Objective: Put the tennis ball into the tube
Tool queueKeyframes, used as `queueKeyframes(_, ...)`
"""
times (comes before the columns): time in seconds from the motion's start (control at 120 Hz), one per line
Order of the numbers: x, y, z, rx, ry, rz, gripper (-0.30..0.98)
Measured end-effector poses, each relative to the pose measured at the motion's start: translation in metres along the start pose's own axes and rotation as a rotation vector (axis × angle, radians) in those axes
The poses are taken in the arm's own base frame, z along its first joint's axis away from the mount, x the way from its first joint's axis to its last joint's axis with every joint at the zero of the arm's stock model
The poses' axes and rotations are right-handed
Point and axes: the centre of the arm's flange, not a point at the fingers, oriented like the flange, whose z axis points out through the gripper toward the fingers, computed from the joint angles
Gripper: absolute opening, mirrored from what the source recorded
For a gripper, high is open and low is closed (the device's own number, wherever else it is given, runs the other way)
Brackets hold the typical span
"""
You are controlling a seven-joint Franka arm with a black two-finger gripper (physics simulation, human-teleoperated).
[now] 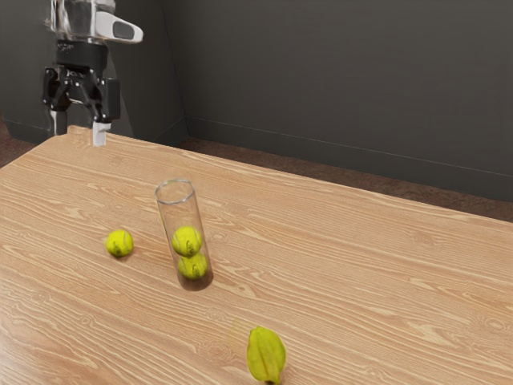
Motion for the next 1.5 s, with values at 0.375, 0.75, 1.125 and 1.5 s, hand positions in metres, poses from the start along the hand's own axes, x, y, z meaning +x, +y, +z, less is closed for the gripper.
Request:
queueKeyframes(0.375, 0.058, -0.07, 0.122, -0.037, 0.239, -0.102, 0.69)
queueKeyframes(0.75, 0.173, -0.165, 0.258, -0.108, 0.274, -0.244, 0.69)
queueKeyframes(1.125, 0.237, -0.202, 0.311, -0.074, 0.374, -0.277, 0.69)
queueKeyframes(1.5, 0.263, -0.226, 0.342, -0.052, 0.369, -0.294, 0.69)
